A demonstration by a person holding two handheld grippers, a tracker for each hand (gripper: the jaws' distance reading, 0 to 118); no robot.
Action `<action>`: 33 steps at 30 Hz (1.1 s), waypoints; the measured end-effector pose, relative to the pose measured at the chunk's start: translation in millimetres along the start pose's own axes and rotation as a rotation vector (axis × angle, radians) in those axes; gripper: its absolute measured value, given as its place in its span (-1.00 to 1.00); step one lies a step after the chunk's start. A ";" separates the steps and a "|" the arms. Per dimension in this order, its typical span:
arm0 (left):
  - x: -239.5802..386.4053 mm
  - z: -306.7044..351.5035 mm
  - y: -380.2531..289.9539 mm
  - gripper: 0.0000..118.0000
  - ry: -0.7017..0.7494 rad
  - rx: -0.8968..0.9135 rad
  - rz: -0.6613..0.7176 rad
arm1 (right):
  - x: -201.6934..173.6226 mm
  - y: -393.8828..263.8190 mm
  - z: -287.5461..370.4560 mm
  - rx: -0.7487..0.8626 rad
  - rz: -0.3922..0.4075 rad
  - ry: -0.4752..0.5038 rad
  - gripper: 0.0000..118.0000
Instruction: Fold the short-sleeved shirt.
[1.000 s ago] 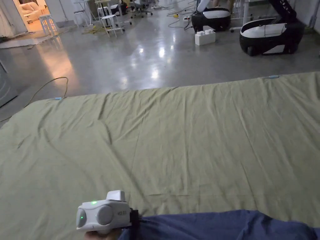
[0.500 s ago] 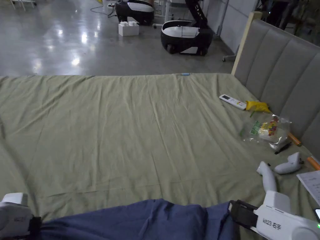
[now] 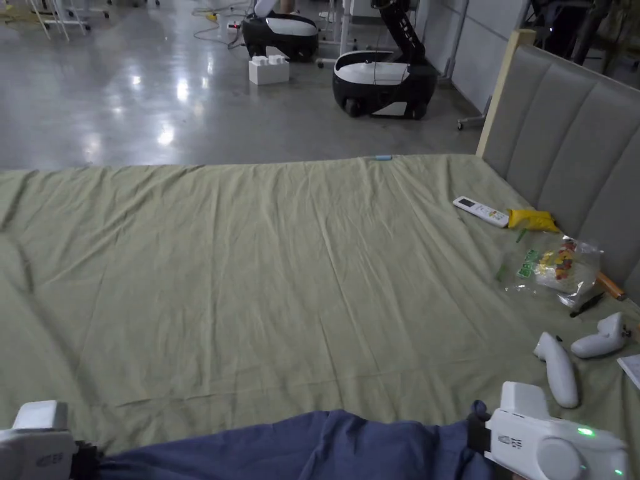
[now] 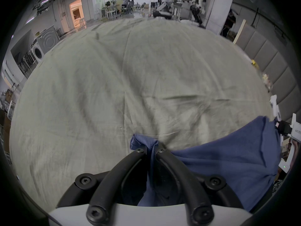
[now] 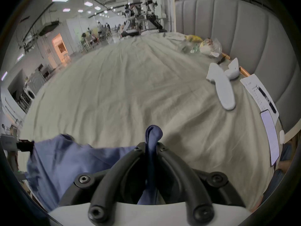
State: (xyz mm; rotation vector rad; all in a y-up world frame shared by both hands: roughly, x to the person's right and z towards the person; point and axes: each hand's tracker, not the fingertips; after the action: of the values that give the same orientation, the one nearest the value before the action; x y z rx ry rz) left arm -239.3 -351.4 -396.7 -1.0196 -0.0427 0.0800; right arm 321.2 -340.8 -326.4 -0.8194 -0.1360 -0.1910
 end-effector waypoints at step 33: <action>-39.9 468.6 123.2 -0.88 -0.135 1.141 0.066 | -83.1 274.4 353.3 0.993 0.212 0.153 -0.85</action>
State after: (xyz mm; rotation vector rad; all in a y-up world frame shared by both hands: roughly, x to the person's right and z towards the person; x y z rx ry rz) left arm -319.0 107.2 -256.5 0.1265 -0.0740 0.2029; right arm 284.5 111.9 -299.1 0.1726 0.0112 0.0273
